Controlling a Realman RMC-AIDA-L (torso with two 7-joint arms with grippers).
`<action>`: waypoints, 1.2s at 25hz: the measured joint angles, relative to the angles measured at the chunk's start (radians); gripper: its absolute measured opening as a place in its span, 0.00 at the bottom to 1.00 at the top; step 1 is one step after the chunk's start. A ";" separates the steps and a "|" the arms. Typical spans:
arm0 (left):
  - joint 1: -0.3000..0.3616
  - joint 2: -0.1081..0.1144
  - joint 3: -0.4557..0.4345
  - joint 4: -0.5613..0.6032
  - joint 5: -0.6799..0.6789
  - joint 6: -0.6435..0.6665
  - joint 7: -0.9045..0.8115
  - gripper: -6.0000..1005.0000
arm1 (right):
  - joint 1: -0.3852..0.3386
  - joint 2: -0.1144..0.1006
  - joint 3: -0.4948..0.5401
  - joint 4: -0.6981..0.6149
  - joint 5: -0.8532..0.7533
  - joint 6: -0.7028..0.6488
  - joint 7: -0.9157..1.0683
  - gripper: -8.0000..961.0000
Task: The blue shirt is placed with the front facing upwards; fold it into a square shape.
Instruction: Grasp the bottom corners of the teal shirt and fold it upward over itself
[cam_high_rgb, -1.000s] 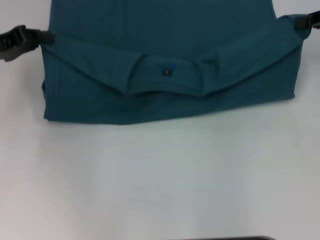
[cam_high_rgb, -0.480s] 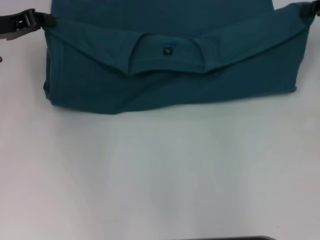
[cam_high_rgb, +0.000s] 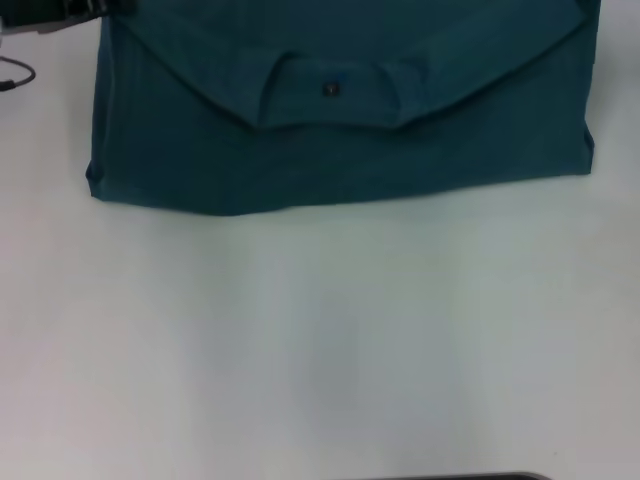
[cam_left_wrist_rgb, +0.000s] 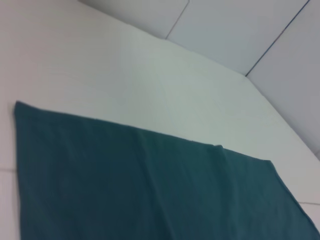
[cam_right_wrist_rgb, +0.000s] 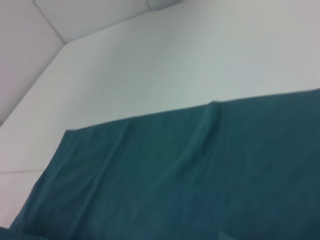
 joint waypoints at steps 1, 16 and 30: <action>-0.004 -0.001 0.007 0.002 -0.001 -0.009 0.000 0.04 | 0.001 0.001 -0.001 0.000 0.000 0.008 -0.001 0.09; -0.031 -0.028 0.190 0.011 -0.002 -0.257 -0.006 0.04 | 0.026 0.051 -0.172 0.004 0.015 0.249 -0.034 0.10; -0.064 -0.028 0.195 0.035 0.001 -0.308 0.010 0.04 | 0.034 0.058 -0.231 0.004 0.014 0.349 -0.038 0.11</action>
